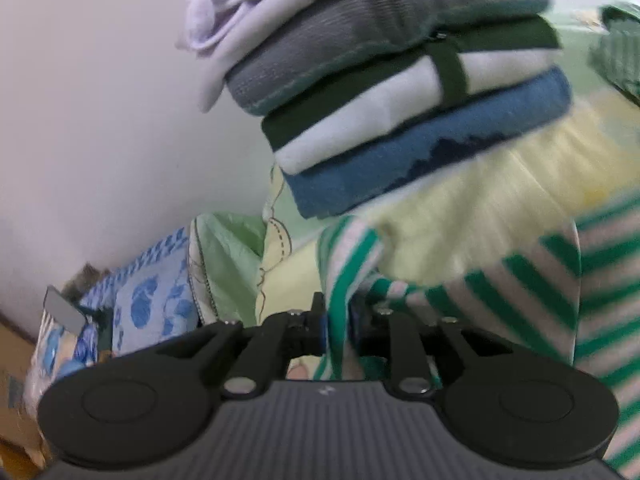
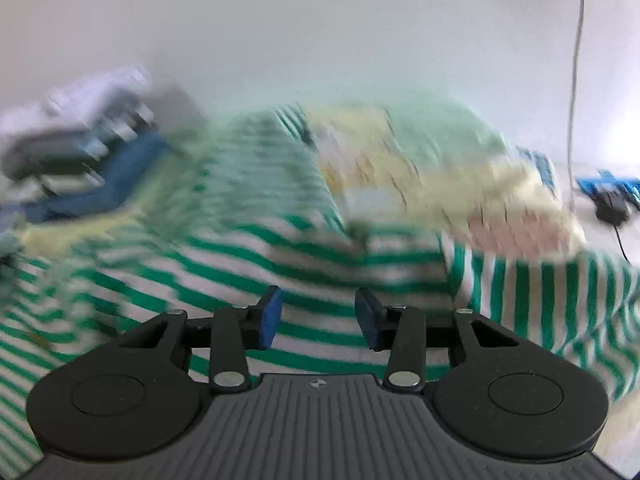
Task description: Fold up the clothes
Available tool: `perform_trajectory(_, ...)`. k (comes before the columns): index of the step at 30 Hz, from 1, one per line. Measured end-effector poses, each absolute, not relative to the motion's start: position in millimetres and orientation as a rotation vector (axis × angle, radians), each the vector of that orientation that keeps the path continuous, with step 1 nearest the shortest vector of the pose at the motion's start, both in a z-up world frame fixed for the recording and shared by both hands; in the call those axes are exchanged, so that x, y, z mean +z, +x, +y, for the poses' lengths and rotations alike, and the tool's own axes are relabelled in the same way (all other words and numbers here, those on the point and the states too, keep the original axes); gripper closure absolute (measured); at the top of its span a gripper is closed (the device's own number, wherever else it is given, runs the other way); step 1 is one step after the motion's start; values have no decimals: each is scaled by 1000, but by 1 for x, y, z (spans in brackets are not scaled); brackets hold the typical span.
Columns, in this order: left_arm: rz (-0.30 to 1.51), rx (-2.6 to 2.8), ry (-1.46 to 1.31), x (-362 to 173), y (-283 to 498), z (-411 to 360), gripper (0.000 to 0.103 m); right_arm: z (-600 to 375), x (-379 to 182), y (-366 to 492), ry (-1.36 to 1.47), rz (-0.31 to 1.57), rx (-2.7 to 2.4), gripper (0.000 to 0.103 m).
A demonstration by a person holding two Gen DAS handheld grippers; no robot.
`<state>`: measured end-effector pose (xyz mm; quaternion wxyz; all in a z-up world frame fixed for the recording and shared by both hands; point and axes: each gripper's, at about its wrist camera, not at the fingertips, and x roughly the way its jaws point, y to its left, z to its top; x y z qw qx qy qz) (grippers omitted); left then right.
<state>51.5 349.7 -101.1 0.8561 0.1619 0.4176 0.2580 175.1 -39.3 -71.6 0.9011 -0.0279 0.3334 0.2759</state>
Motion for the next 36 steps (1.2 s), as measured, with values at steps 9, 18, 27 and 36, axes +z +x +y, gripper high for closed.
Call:
perform_trajectory(9,869,578,189,-58,7,401,40,-41,-50,203,-190,664,619,39)
perform_trajectory(18,779,292,66,-25,45,330,30,-3,-71,253,-189,751,650,36)
perform_trajectory(27,1013,-8,33,-85,164,234,33,15,-84,283,-173,814,719,35)
perform_trajectory(36,1039,-54,-58,-80,189,215,103,26,-89,302,-123,805,795,34)
